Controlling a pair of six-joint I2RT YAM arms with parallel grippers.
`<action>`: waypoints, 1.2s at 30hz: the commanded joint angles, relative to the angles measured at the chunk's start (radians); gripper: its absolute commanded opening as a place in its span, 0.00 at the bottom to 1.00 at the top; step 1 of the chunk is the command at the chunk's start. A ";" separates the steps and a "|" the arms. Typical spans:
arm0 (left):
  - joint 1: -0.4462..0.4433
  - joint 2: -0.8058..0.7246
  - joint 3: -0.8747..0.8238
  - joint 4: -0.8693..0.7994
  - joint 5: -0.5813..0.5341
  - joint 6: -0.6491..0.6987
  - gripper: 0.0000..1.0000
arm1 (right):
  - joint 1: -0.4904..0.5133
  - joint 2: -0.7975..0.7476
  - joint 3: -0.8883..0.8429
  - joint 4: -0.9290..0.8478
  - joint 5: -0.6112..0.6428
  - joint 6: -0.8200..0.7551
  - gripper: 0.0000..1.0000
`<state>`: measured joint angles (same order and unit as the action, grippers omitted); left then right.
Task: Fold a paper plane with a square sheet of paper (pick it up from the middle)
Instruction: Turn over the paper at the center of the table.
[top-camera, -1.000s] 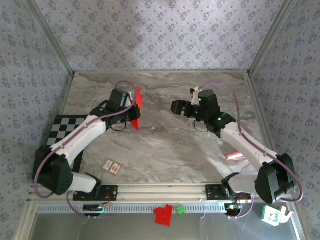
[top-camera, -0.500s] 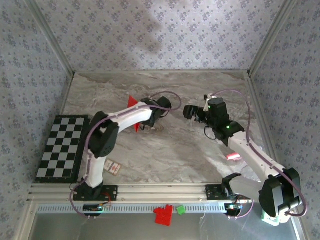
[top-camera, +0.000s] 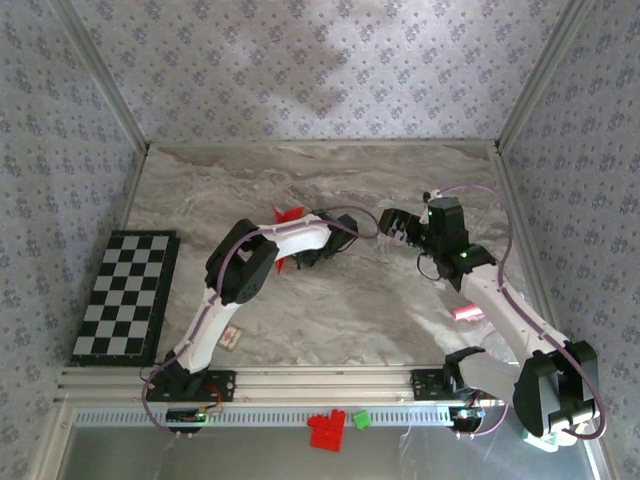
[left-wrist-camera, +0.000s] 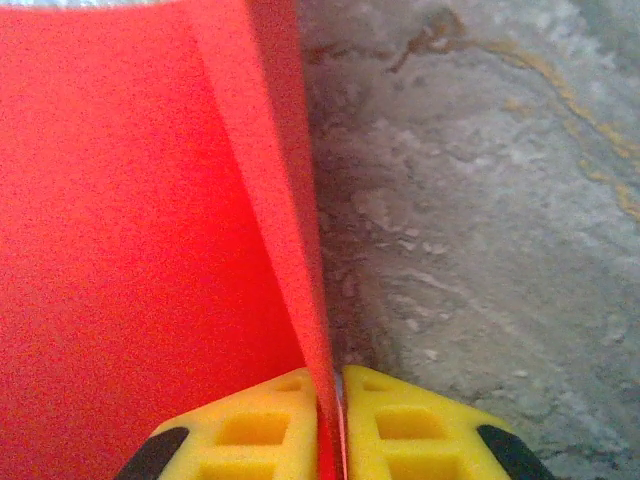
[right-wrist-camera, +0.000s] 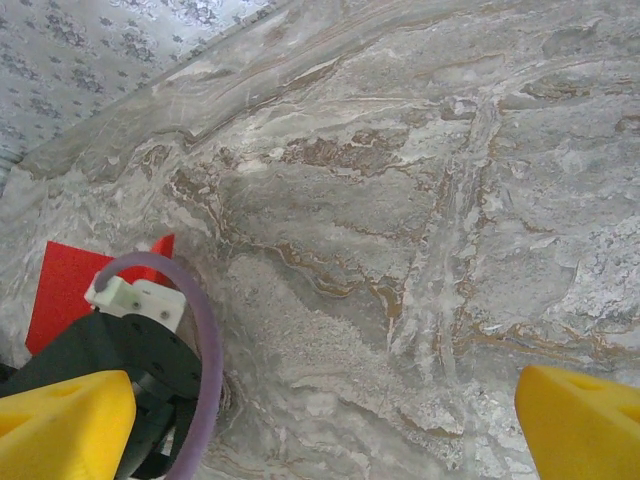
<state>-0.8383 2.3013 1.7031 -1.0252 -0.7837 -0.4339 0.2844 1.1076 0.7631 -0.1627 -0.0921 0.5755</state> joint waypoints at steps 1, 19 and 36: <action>-0.008 0.010 0.025 -0.023 0.045 -0.007 0.16 | -0.013 -0.014 -0.009 -0.012 -0.018 0.031 0.99; -0.032 -0.117 -0.009 -0.001 0.324 -0.162 0.33 | -0.039 0.009 -0.007 0.004 -0.059 0.090 0.98; 0.007 -0.587 -0.431 0.279 0.678 -0.284 0.33 | -0.037 0.030 -0.014 0.035 -0.090 0.113 0.97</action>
<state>-0.8803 1.7714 1.3117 -0.8013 -0.1429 -0.6983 0.2424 1.1248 0.7540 -0.1501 -0.1619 0.6704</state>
